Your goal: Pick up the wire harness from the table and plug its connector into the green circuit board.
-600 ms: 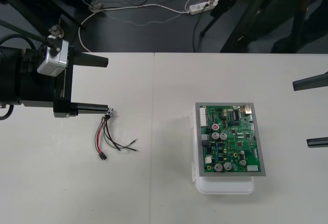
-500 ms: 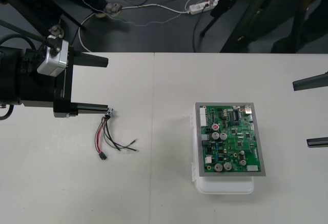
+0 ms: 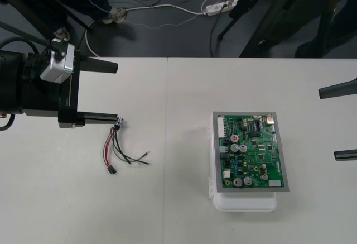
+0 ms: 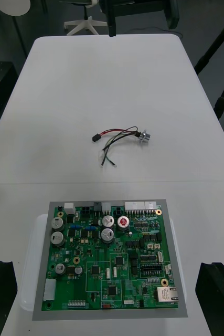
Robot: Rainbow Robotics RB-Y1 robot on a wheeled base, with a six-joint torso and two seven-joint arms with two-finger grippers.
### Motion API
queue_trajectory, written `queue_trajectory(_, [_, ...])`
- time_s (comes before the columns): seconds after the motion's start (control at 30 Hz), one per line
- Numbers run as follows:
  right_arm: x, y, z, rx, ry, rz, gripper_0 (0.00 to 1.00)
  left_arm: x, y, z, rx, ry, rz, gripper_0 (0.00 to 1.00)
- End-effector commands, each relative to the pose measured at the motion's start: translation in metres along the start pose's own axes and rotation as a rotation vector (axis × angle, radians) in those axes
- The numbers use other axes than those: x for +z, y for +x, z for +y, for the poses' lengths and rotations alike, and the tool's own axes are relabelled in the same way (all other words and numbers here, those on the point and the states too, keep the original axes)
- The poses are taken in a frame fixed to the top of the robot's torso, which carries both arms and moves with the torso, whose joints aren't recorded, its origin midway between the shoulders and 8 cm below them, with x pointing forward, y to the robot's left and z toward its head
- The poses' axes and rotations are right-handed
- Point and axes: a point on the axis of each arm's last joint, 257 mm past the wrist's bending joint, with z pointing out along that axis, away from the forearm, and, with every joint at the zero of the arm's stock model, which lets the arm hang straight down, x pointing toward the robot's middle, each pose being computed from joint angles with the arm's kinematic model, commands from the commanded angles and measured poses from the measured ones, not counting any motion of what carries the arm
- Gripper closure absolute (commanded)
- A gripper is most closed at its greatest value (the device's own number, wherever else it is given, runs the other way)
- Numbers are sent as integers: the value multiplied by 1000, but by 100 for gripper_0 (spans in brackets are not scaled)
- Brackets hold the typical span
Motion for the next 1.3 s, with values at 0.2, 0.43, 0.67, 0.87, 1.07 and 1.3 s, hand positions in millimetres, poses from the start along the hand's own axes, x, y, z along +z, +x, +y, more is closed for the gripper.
queue_trajectory(0.2, [-1,-3,4,-40,-4,-8,0,5,-15,-5,24,28,-1,8])
queue_trajectory(0.43, [-1,-3,4,-40,-4,-8,0,5,-15,-5,24,28,-1,8])
queue_trajectory(0.67, [-1,-3,4,-40,-4,-8,0,5,-15,-5,24,28,-1,8])
queue_trajectory(0.87, [-1,-3,4,-40,-4,-8,0,5,-15,-5,24,28,-1,8])
queue_trajectory(1.07, [-1,-3,4,-40,-4,-8,0,5,-15,-5,24,28,-1,8])
queue_trajectory(1.3, [-1,-3,4,-40,-4,-8,0,5,-15,-5,24,28,-1,8])
